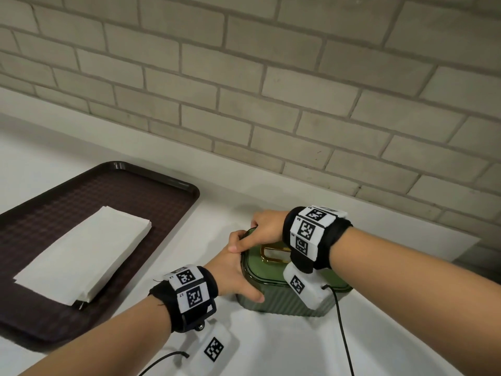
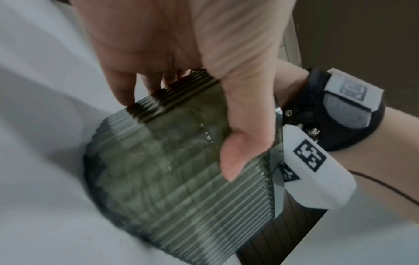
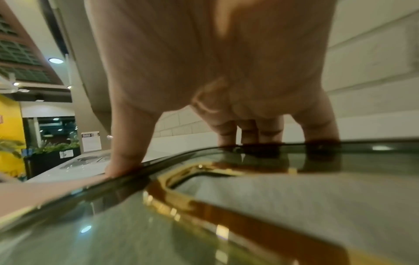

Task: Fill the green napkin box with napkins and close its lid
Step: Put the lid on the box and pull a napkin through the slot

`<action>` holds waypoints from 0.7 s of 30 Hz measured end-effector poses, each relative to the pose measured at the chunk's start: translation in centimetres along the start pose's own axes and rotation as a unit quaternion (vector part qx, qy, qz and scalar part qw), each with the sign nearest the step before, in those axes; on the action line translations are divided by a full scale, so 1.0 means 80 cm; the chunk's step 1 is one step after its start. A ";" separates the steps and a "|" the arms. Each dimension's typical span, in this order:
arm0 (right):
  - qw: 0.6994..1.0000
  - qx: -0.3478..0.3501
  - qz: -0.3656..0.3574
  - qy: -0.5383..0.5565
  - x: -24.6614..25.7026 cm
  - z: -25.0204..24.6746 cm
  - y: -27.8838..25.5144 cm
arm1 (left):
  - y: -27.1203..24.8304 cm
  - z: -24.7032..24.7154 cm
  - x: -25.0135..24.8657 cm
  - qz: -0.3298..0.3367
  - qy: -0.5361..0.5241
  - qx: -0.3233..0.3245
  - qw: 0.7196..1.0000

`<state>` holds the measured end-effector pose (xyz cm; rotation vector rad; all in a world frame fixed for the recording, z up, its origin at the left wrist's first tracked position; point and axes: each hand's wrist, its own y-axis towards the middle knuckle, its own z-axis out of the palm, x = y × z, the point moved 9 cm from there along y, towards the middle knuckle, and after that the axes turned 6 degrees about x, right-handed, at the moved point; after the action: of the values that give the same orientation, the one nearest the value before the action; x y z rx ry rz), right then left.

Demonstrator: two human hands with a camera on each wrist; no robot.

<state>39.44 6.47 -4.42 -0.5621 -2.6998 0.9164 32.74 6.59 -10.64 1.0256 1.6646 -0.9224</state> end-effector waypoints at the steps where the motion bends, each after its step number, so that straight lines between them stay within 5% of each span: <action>1: 1.000 0.006 -0.002 -0.002 -0.001 0.000 0.001 | 0.000 0.002 0.000 0.002 -0.003 0.004 1.000; 21: 0.998 0.065 -0.002 -0.015 -0.024 0.015 0.019 | 0.000 0.021 -0.010 0.020 -0.021 0.038 0.999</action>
<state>41.17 6.14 -6.47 -0.5207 -2.6417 1.0984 33.41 4.92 -10.35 1.0803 1.5785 -0.9815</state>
